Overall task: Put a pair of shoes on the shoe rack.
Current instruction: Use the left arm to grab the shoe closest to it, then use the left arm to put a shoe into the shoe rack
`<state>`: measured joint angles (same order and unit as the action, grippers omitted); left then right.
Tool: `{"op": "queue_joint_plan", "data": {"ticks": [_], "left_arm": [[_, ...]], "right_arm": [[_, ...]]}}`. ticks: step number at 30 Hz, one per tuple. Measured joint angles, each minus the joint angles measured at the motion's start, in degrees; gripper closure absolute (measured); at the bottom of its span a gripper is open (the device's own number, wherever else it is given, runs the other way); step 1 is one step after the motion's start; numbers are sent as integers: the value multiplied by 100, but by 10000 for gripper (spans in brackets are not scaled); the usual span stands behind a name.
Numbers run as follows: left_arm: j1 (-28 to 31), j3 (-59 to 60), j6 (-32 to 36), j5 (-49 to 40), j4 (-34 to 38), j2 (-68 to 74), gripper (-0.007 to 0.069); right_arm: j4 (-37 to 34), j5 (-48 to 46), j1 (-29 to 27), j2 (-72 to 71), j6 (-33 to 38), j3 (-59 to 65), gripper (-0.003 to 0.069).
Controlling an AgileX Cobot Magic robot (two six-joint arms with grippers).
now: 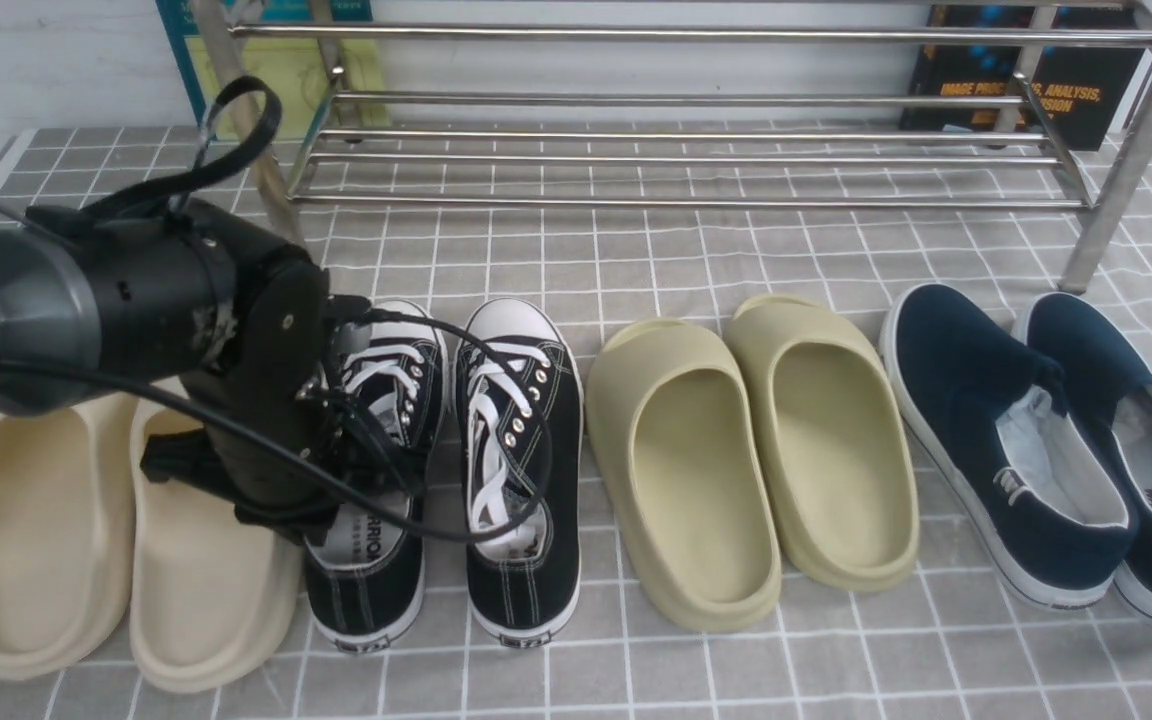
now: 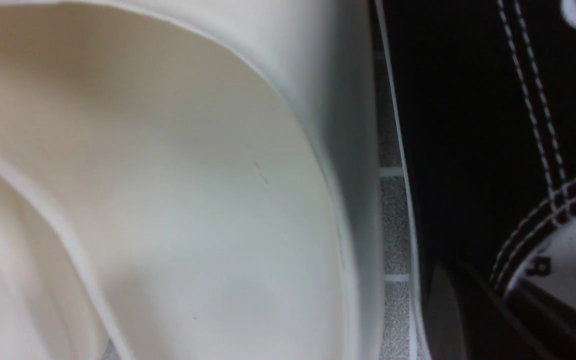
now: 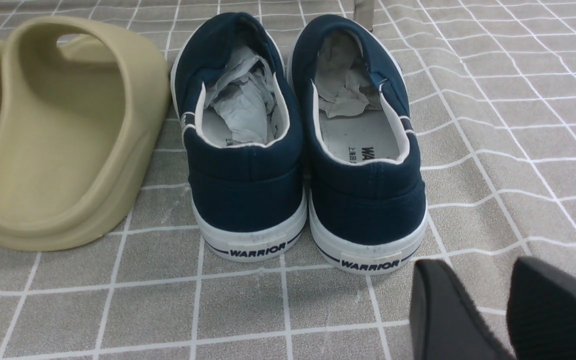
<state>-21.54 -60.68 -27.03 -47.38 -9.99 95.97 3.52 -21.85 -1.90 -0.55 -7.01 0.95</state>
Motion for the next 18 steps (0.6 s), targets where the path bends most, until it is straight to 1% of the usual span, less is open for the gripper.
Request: {"op": "queue_joint_plan", "data": {"ticks": [7, 8, 13, 15, 16, 18], "left_arm": [[0, -689, 134, -727, 86, -70, 638], [0, -1056, 203, -970, 87, -134, 638], [142, -1761, 305, -1455, 226, -167, 638], [407, -2142, 443, -1544, 546, -167, 638], [454, -2169, 457, -1538, 609, -167, 638], [741, -2439, 641, -1427, 999, -167, 638]], "right_arm": [[0, 0, 0, 0, 0, 0, 419], [0, 0, 0, 0, 0, 0, 419], [0, 0, 0, 0, 0, 0, 419], [0, 0, 0, 0, 0, 0, 419], [0, 0, 0, 0, 0, 0, 419], [0, 0, 0, 0, 0, 0, 419]]}}
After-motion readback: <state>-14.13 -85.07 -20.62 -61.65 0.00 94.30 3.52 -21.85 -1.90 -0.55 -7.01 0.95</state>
